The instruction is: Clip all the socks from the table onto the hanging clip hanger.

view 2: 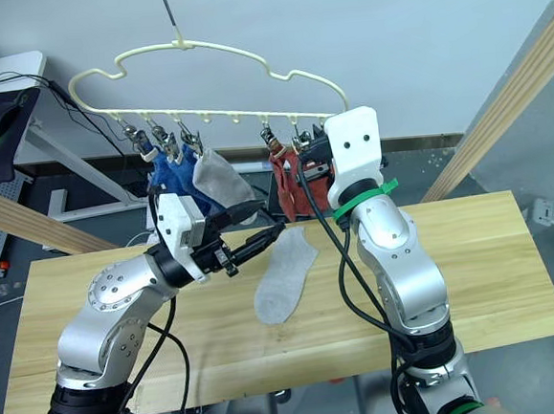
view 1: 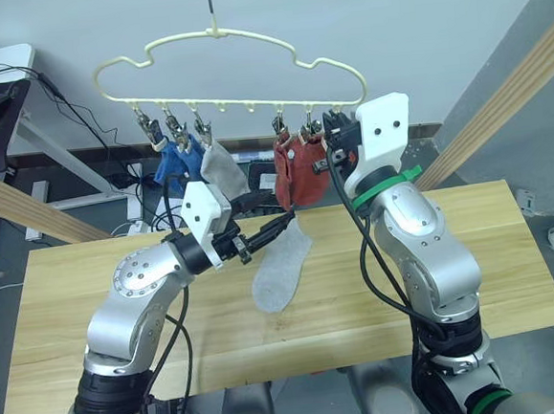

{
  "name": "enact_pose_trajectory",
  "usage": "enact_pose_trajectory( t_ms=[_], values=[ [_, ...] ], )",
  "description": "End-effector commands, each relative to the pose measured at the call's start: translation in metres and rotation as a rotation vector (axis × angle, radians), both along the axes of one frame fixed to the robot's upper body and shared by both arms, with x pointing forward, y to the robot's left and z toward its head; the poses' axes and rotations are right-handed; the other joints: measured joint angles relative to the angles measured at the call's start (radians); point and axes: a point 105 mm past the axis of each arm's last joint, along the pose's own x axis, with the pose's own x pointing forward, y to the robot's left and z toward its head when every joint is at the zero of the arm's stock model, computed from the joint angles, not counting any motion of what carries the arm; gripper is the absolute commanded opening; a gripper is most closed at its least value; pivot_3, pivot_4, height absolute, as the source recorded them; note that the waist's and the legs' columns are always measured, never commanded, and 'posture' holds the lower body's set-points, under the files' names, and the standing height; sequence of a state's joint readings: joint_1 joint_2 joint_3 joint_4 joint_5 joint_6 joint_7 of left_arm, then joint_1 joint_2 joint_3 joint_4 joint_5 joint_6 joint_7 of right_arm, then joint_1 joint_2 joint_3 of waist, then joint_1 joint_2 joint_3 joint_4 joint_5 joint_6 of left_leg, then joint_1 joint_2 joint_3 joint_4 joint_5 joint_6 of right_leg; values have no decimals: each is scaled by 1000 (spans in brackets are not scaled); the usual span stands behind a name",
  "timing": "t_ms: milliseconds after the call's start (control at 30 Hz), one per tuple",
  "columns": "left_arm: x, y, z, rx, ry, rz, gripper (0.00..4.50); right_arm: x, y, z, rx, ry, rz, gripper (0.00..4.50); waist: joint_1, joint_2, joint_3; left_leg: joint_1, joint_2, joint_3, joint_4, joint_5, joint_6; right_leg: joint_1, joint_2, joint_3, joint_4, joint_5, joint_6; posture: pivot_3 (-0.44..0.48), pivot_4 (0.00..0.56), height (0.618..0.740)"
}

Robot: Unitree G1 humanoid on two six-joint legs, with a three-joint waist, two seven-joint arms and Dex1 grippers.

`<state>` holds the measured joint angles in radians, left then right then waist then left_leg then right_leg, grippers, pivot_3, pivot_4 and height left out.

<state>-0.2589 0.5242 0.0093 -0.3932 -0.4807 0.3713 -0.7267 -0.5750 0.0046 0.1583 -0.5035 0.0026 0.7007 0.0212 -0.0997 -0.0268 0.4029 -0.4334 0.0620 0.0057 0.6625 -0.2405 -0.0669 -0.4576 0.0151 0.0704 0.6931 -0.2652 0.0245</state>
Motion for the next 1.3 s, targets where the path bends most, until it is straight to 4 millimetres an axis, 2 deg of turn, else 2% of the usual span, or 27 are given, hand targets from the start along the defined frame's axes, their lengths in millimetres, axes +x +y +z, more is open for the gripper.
enact_pose_trajectory(
  t_ms=[33, 267, 367, 500, 700, 900, 1000, 1300],
  values=[
    [1, 12, -4, -9, 21, 96, 2926, -8, 0, 16, 25, -72, 12, 2, 0, 0, 0, 0, 0, 0, 0, 0, 0, 0, 0, 0, 0, 0, 0, -182, 397, 740],
    [4, 9, -51, 73, 145, 204, 4469, -6, -1, 17, 22, -74, 6, 0, 1, 0, 0, 0, 0, -1, 0, 0, 0, 0, 0, 0, -1, 0, 0, -182, 400, 740],
    [13, -2, -66, 87, 167, 223, 4469, -6, -1, 17, 21, -73, 7, 0, 3, 0, 0, 0, 0, 0, 0, 0, 0, 0, -1, 0, -1, 0, 0, -185, 402, 740],
    [35, -13, -86, 94, 194, 298, 4469, -6, 0, 17, 20, -72, 12, 0, 4, -1, -1, 0, -1, 0, 0, 0, 0, 0, -1, 0, -1, 0, 0, -194, 402, 740],
    [55, -26, -98, 112, 192, 322, 4469, -6, 0, 16, 19, -71, 11, 0, 1, -1, -1, 0, -1, 0, 0, 0, 0, 0, 0, -1, -1, 0, 0, -202, 401, 740],
    [63, -31, -109, 146, 214, 331, 4469, -7, 0, 16, 22, -70, 10, 0, -3, -1, -1, 0, -1, 0, 0, 0, 0, 0, 0, -1, 0, 0, 0, -209, 403, 740],
    [63, -33, -114, 162, 229, 332, 3911, -7, 1, 16, 24, -68, 10, 0, -7, -1, -1, 0, -1, 0, 0, 0, 0, 0, 0, -1, 0, 0, 0, -212, 406, 740],
    [57, -36, -125, 188, 274, 325, 1381, -8, 1, 16, 28, -65, 11, 0, -10, -1, -1, 0, -1, 0, 0, 0, 0, 0, 0, -1, 0, 0, 0, -211, 407, 740]
  ],
)
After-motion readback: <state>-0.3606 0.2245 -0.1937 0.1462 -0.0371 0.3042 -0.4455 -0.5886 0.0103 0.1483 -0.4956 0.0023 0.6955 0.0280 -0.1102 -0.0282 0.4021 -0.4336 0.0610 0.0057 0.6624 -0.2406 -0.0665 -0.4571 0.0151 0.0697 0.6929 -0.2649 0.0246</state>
